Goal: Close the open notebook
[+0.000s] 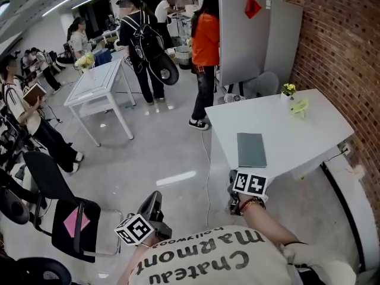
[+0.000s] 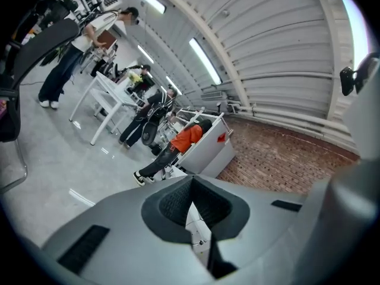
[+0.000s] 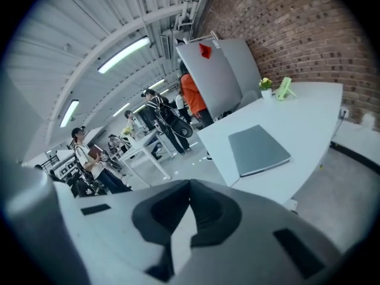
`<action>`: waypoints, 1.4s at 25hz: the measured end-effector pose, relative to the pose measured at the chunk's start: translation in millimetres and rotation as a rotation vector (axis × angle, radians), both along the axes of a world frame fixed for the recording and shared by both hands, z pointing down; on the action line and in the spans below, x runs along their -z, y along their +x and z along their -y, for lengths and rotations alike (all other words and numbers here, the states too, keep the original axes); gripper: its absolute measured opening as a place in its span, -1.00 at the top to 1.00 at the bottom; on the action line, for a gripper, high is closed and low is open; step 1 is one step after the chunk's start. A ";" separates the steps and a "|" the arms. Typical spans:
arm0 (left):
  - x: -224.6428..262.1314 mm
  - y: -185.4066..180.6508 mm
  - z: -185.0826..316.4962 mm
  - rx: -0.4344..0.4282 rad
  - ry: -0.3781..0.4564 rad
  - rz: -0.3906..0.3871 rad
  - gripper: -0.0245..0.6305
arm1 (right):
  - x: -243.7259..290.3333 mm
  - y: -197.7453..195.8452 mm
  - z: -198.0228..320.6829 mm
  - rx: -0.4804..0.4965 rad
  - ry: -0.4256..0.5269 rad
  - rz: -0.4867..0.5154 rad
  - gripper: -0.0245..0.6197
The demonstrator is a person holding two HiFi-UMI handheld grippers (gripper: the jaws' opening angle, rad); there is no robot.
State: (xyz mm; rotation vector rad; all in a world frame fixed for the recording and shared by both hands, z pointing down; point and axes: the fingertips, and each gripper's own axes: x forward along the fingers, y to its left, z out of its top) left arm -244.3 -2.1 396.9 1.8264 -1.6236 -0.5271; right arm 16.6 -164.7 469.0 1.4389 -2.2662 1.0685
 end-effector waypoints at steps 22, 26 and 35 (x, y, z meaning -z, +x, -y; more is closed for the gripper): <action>21.8 -28.8 -77.8 -0.021 0.077 0.113 0.92 | 84.3 -95.1 -104.9 0.177 0.294 0.100 0.91; 26.0 -26.8 -81.3 -0.014 0.083 0.110 0.92 | 87.5 -91.0 -105.6 0.178 0.299 0.091 0.91; 32.5 -27.2 -84.7 0.011 0.100 0.110 0.92 | 93.4 -90.0 -106.0 0.190 0.319 0.067 0.91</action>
